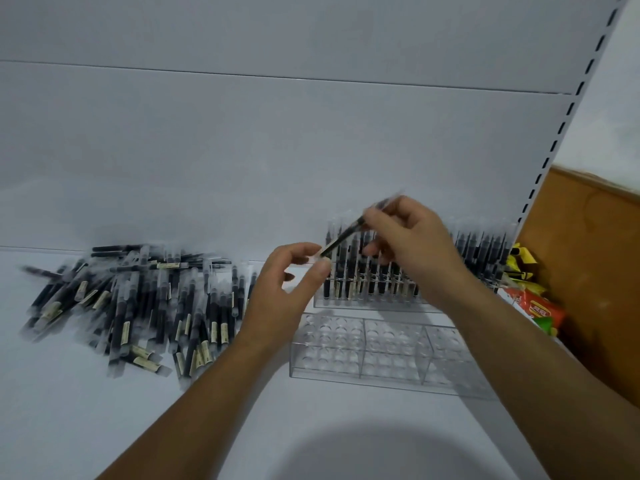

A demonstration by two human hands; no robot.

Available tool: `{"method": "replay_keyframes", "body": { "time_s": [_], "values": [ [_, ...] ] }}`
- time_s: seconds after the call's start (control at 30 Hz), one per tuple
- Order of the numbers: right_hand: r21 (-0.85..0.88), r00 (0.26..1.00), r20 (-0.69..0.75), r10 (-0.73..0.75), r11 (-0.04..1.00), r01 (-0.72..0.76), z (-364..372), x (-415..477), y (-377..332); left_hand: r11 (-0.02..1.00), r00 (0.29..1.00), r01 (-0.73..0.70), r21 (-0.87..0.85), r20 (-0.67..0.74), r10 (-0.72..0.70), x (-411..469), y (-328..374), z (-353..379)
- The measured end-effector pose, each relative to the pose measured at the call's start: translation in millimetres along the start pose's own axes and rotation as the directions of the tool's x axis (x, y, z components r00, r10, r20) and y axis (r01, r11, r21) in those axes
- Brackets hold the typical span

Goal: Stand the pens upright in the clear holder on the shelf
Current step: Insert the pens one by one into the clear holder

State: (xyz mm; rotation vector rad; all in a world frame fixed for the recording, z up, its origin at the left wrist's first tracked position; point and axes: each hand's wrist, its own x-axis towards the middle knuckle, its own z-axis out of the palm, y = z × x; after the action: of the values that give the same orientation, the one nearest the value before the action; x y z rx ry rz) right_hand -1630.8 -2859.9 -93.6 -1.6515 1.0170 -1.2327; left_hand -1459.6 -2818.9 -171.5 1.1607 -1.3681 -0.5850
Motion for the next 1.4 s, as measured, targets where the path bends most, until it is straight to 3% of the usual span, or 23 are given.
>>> {"method": "replay_keyframes", "body": {
  "time_s": [0.07, 0.13, 0.2, 0.33, 0.57, 0.73, 0.97, 1.07, 1.17, 1.23, 1.4],
  "values": [
    [-0.1, 0.992, -0.114, -0.05, 0.994, 0.038, -12, 7, -2, 0.995, 0.993, 0.093, 0.045, 0.075, -0.096, -2, 0, -1],
    [-0.3, 0.976, -0.163, -0.143, 0.95, 0.089, -21, 13, 1, 0.965, 0.954, 0.257, -0.042, 0.171, -0.247, -6, 3, 0],
    [-0.423, 0.97, -0.149, -0.194, 0.899, 0.115, -26, 15, 5, 0.924, 0.914, 0.364, -0.116, 0.237, -0.33, -8, 2, 1],
    [-0.555, 0.978, -0.073, -0.195, 0.823, 0.122, -25, 18, 13, 0.901, 0.881, 0.417, -0.118, 0.298, -0.368, -6, 3, 0],
    [-0.591, 0.985, -0.018, -0.17, 0.797, 0.127, -19, 19, 21, 0.919, 0.876, 0.392, -0.053, 0.326, -0.355, -5, 4, 0],
    [-0.731, 0.991, 0.132, -0.025, 0.673, 0.114, -13, 19, 33, 0.935, 0.889, 0.354, -0.012, 0.316, -0.333, -1, -3, 0],
    [-0.781, 0.99, 0.134, 0.033, 0.619, 0.084, -10, 20, 32, 0.953, 0.894, 0.3, 0.043, 0.337, -0.297, 5, -12, -2],
    [-0.83, 0.989, 0.134, 0.064, 0.553, 0.076, -12, 18, 28, 0.947, 0.892, 0.32, 0.027, 0.328, -0.311, 3, -9, -2],
    [-0.884, 0.987, 0.127, 0.097, 0.463, 0.068, -16, 12, 23, 0.883, 0.861, 0.457, -0.104, 0.3, -0.41, -1, -2, -2],
    [-0.91, 0.99, 0.129, 0.054, 0.404, 0.097, -13, 7, 14, 0.926, 0.9, 0.378, -0.018, 0.243, -0.362, 2, 3, -6],
    [-0.803, 0.956, 0.294, -0.017, 0.538, 0.256, 46, -16, -17, 0.978, 0.981, 0.166, 0.122, 0.079, -0.177, 8, 22, -43]
  ]
}}
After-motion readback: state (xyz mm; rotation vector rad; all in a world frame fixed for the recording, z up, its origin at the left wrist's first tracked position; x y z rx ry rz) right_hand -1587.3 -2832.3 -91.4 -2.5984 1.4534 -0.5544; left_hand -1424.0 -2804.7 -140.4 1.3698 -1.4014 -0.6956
